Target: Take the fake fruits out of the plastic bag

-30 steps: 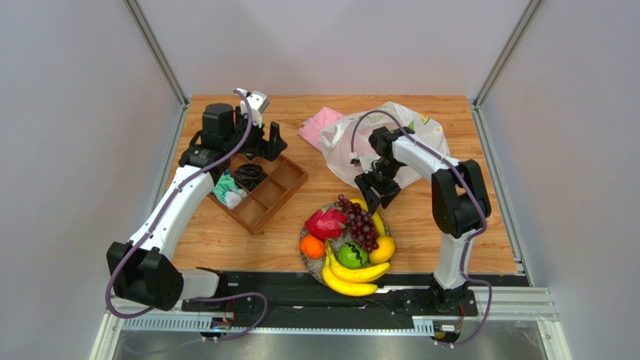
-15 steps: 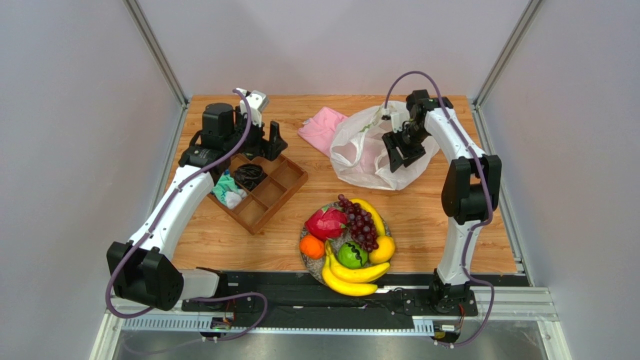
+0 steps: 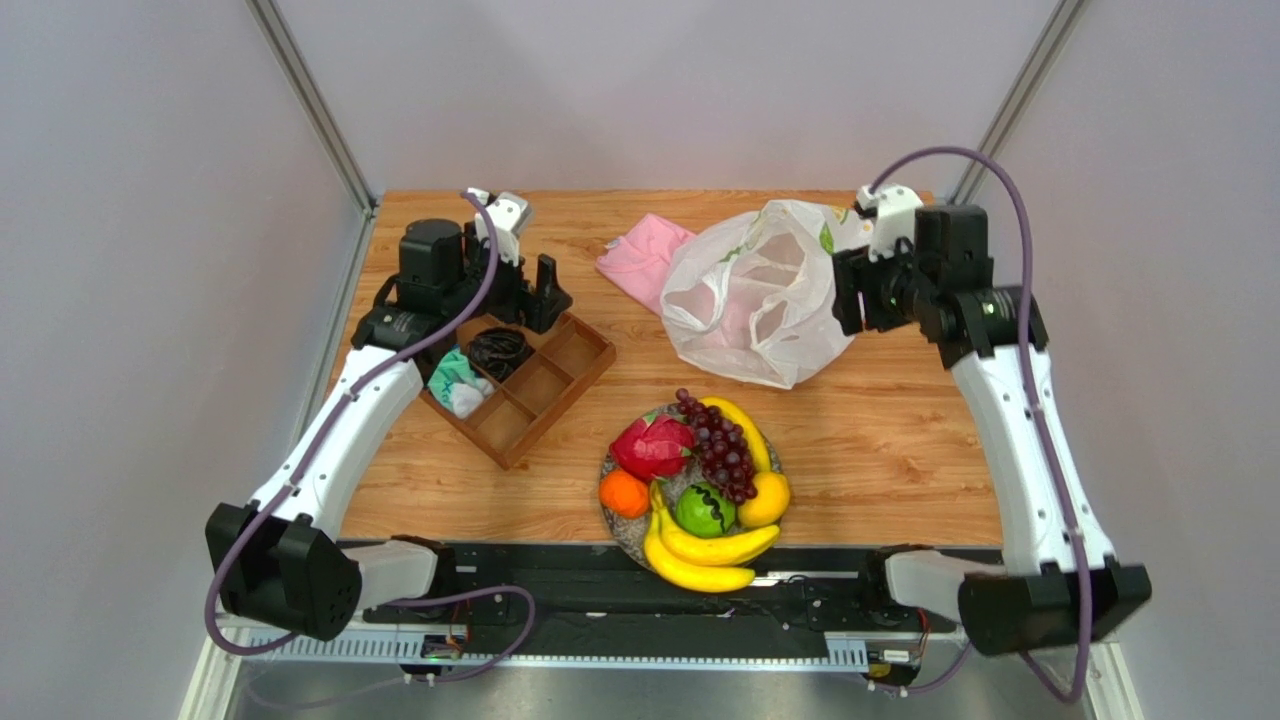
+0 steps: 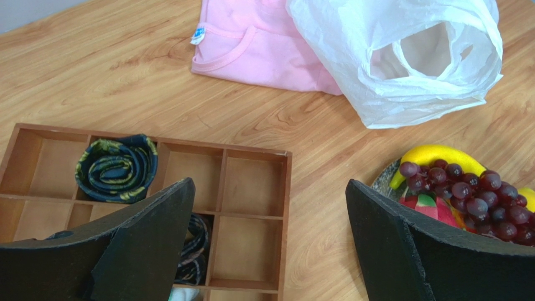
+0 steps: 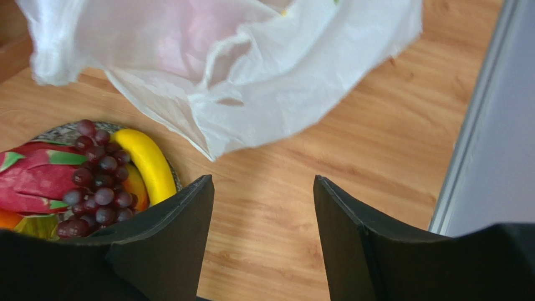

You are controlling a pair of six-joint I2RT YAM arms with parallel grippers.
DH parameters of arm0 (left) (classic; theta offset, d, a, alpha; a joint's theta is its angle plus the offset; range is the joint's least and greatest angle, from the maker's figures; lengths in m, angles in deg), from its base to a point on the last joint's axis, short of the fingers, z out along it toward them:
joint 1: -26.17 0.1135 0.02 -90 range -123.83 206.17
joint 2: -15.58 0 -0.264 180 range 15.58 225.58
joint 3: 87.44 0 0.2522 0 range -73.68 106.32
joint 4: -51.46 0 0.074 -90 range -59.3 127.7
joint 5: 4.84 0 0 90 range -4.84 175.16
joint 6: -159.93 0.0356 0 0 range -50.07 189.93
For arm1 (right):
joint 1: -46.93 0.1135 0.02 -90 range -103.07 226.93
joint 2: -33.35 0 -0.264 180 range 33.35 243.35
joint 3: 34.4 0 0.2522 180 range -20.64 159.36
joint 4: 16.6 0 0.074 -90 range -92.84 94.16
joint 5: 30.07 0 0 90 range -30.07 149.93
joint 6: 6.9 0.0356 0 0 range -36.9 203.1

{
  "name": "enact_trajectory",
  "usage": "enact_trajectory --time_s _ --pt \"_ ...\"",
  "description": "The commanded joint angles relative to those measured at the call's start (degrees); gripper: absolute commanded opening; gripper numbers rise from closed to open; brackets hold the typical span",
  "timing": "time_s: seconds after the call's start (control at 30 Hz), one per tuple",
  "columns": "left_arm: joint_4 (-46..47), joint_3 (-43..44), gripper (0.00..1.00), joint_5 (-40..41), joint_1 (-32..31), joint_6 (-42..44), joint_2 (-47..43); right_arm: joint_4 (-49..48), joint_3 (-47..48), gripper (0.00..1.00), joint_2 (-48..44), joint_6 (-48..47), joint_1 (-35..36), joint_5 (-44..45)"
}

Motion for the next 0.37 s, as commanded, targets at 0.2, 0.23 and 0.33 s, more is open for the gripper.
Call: enact_trajectory --time_s 0.2,0.23,0.33 --pt "1.42 -6.23 0.99 -1.8 0.4 0.98 -6.84 -7.97 -19.67 0.63 -6.68 10.02 -2.34 16.62" --pt "1.51 -6.41 0.99 -1.8 0.48 0.98 -6.93 -8.05 -19.23 0.61 -5.8 9.76 -3.57 14.09" --pt "2.39 -7.11 0.99 -1.97 0.83 0.37 -7.1 -9.02 -17.56 0.61 -3.78 8.53 -4.28 12.31"
